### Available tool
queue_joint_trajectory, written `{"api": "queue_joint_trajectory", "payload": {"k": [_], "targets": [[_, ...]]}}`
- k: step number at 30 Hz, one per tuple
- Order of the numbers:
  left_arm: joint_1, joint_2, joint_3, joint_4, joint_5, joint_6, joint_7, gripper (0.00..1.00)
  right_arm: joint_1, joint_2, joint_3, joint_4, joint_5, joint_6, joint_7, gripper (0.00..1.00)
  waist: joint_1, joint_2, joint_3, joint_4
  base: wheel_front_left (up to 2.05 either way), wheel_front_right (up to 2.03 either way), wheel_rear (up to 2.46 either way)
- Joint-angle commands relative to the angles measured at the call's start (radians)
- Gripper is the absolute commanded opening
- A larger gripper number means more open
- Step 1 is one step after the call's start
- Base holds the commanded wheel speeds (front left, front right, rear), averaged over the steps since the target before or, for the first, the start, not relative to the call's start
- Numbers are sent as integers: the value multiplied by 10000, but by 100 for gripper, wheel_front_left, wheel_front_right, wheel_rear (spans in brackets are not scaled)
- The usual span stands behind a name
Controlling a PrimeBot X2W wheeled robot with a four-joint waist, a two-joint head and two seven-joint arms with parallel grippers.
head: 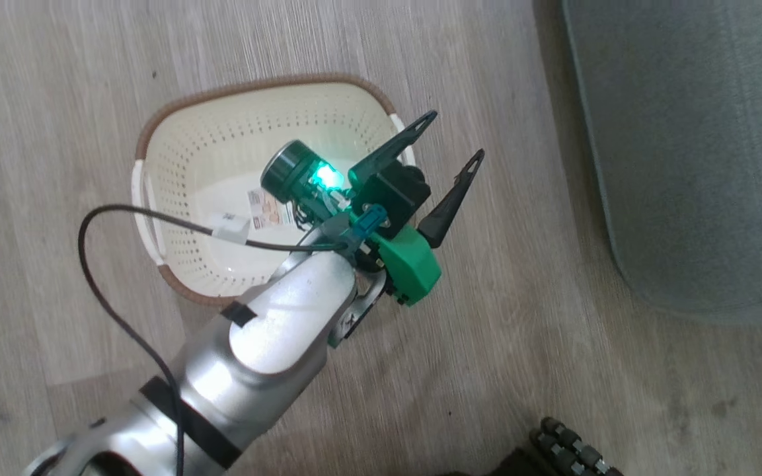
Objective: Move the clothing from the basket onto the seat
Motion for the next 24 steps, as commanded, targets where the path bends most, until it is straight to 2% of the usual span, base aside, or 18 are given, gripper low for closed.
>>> {"api": "queue_joint_trajectory", "payload": {"k": [1, 7, 16, 24], "targets": [[199, -12, 379, -370, -55, -39, -51, 100, 590, -192, 238, -601, 250, -4, -90, 100, 1, 0, -454, 3, 0, 0, 0], [776, -12, 938, -449, -24, -52, -51, 100, 1965, 162, 961, -1981, 1133, -4, -90, 100, 1, 0, -1256, 229, 0, 0, 0], [1912, 121, 2332, -681, 288, -4, -51, 100, 3677, 847, 1977, -4119, 2109, -4, -91, 100, 1, 0, -2412, 970, 0, 0, 0], [2919, 411, 3756, -836, 655, 213, -51, 100, 4702, 1592, 2492, -5432, 2124, -4, -91, 100, 1, 0, -3235, 1599, 0, 0, 0]]}}
